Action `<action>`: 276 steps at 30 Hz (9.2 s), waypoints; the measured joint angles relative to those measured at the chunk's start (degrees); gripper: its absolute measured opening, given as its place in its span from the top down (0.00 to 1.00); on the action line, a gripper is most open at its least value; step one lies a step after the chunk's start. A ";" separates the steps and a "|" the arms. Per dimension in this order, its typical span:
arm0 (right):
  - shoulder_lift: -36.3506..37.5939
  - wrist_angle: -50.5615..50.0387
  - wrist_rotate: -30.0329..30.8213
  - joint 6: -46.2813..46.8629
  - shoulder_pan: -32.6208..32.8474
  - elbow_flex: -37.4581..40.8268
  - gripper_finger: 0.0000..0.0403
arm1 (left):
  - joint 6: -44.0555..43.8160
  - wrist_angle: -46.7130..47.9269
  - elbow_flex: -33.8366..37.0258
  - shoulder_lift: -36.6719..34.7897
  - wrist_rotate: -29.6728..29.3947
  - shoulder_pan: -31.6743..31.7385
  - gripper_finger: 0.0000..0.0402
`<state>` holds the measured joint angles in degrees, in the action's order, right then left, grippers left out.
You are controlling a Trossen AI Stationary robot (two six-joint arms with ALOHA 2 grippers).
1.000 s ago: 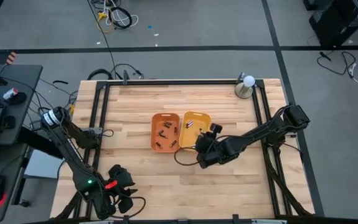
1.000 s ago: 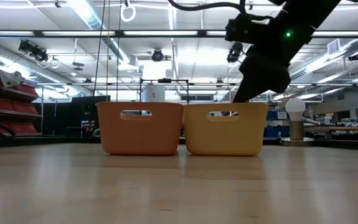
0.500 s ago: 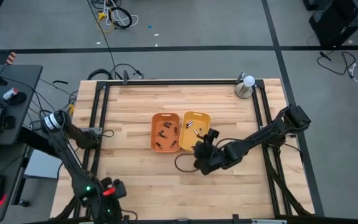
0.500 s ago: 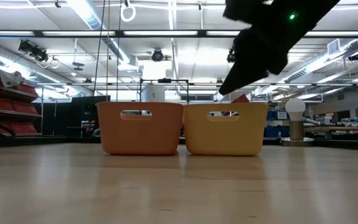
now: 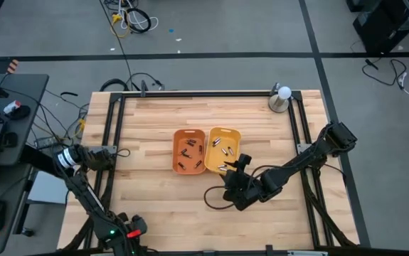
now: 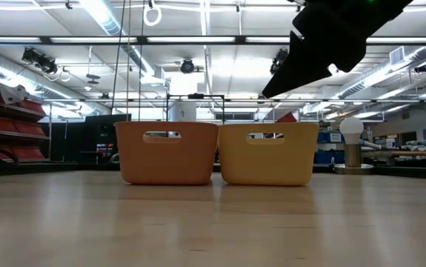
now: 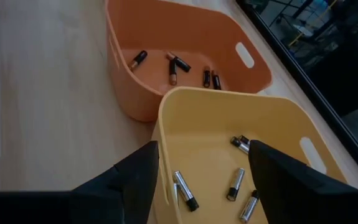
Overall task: Sort batteries
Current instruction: Put the silver battery into the yellow bin, then return to Home Position
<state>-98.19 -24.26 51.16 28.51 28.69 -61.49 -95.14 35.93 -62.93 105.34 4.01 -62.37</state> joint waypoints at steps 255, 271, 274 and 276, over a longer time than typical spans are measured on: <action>87.45 39.75 -72.13 -26.35 -41.61 61.11 1.00 | 85.90 -37.47 62.42 -100.84 -13.33 60.76 0.89; 92.19 38.80 -79.47 -25.25 -42.69 61.05 1.00 | 87.15 -39.05 62.48 -100.91 -18.70 60.87 0.89; 94.73 37.25 -79.43 -25.09 -43.99 61.05 1.00 | 87.38 -40.25 62.48 -100.95 -18.87 60.87 0.89; 96.39 36.53 -79.43 -25.07 -44.62 61.05 1.00 | 87.05 -40.21 62.48 -100.91 -19.21 60.87 0.89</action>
<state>-1.80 12.27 -28.28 3.44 -15.93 -0.45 -8.09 -4.27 -0.45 4.43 -15.20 -1.50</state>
